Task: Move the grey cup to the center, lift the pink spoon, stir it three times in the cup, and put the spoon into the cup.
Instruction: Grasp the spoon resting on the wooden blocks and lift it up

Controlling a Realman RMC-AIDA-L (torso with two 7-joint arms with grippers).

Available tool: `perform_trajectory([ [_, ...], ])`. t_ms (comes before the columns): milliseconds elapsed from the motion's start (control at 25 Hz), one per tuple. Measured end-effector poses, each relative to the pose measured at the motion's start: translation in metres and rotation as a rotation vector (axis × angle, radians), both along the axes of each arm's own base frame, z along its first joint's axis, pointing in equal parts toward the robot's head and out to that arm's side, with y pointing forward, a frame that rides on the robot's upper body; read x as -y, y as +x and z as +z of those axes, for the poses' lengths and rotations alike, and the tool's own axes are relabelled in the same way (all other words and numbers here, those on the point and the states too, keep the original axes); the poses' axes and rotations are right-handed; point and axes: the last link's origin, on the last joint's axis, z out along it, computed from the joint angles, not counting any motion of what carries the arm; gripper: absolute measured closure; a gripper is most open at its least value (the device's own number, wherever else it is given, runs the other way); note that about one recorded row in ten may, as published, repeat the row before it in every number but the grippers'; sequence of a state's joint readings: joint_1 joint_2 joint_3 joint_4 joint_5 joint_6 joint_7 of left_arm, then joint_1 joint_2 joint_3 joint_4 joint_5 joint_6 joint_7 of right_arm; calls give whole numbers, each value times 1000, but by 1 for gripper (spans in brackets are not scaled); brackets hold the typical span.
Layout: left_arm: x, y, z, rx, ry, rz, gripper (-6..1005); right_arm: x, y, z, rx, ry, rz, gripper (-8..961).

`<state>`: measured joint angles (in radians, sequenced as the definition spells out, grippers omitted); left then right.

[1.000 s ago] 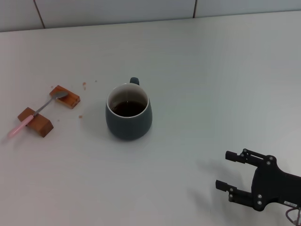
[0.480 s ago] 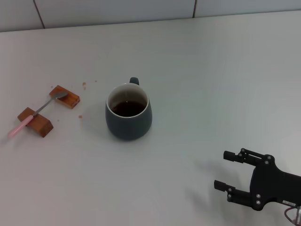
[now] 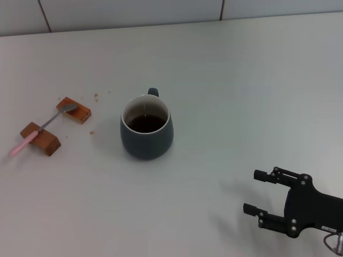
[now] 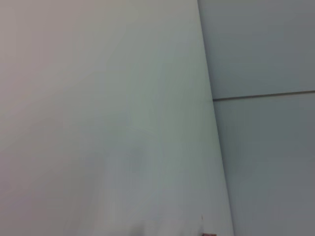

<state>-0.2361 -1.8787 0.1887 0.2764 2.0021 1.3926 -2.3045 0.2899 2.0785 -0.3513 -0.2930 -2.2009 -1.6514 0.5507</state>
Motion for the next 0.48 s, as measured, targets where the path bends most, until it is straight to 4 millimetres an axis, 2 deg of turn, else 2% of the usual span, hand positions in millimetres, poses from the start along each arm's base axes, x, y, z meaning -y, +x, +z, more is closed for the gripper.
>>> perform_trajectory([
  [320, -1, 7, -12, 47, -9, -2, 157, 0, 0, 1, -3, 3, -1, 223],
  [480, -1, 9, -17, 52, -12, -4, 202, 0, 0, 1, -4, 4, -2, 223],
])
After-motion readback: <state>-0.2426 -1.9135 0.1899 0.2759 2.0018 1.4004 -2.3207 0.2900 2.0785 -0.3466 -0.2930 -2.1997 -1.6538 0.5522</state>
